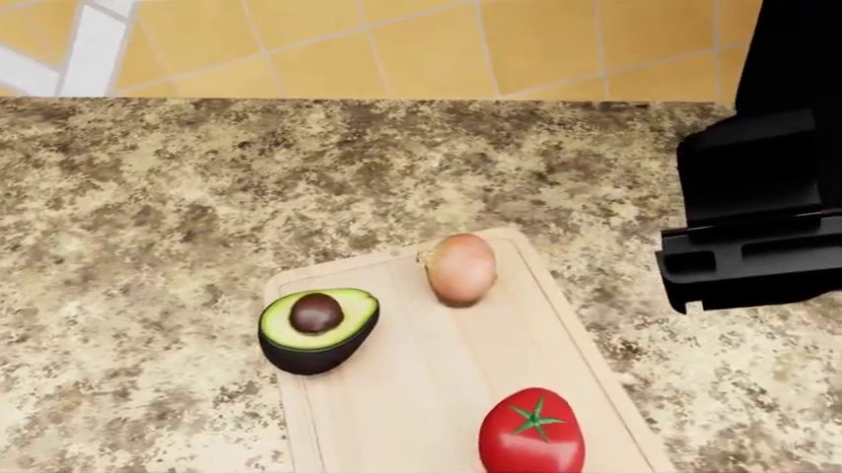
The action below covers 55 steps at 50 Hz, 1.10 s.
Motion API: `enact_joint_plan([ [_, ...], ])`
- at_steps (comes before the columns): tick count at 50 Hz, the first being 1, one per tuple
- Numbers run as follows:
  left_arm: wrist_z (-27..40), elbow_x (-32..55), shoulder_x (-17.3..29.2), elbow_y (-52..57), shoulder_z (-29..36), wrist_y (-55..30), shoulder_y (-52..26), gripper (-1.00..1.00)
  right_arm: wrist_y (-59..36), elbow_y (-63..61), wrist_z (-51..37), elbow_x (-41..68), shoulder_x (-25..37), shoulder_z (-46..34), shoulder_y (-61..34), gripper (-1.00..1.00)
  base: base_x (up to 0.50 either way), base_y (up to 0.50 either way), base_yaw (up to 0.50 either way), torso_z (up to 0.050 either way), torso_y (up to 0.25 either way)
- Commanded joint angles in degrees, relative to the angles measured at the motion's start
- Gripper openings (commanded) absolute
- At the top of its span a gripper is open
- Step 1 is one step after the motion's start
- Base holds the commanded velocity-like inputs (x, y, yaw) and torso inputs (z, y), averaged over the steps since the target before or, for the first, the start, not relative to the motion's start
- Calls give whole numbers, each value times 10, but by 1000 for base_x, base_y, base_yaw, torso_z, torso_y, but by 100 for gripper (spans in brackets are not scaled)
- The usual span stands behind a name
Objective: Place the avocado, onion, tomato and bell pepper on the cutting board.
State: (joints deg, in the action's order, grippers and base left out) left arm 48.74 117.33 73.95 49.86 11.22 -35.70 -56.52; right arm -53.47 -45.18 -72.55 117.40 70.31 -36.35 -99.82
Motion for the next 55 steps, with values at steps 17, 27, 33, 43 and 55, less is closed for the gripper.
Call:
enact_joint_plan([
  [17,14,22,-30,-23,31,-38,-63,-100,13,-12,7,-5,17,9,17,100,0,-211,0,0,0],
  [27,24,54,-88,-74,111,-136,-171,-100,6,-5,7,-5,11,9,11,100,0,-32,0,0,0],
  [33,32,96,-129,-117,164,-182,-228,-100,-2,0,8,-1,13,10,4,100,0,0,0,0,0],
  [43,57,211,-180,-178,234,-215,-318,-100,1,-3,8,-3,16,12,8,100,0,0,0,0,0],
  [55,56,221,-236,-222,299,-251,-329,-100,27,-17,28,-32,36,18,49,100,0,0,0,0,0],
])
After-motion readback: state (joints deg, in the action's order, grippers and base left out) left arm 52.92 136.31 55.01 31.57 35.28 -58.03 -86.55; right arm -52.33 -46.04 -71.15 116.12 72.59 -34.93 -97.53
